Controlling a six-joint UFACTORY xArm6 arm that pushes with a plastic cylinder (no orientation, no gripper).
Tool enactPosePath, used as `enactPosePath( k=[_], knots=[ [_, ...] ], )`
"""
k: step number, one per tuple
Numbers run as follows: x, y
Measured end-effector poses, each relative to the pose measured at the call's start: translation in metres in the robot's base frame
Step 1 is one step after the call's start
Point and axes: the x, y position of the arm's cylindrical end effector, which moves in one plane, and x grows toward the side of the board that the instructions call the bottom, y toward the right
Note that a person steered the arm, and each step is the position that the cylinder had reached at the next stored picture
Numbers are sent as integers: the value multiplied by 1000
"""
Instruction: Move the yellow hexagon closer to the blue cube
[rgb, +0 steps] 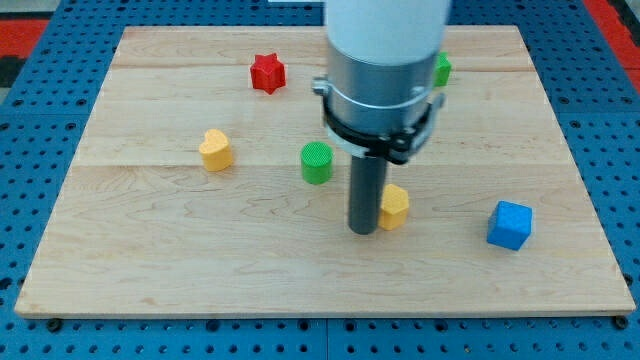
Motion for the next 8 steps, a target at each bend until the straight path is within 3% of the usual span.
enactPosePath(
  k=[2, 4, 8],
  knots=[
    [-21, -24],
    [-46, -8],
    [-2, 29]
  ],
)
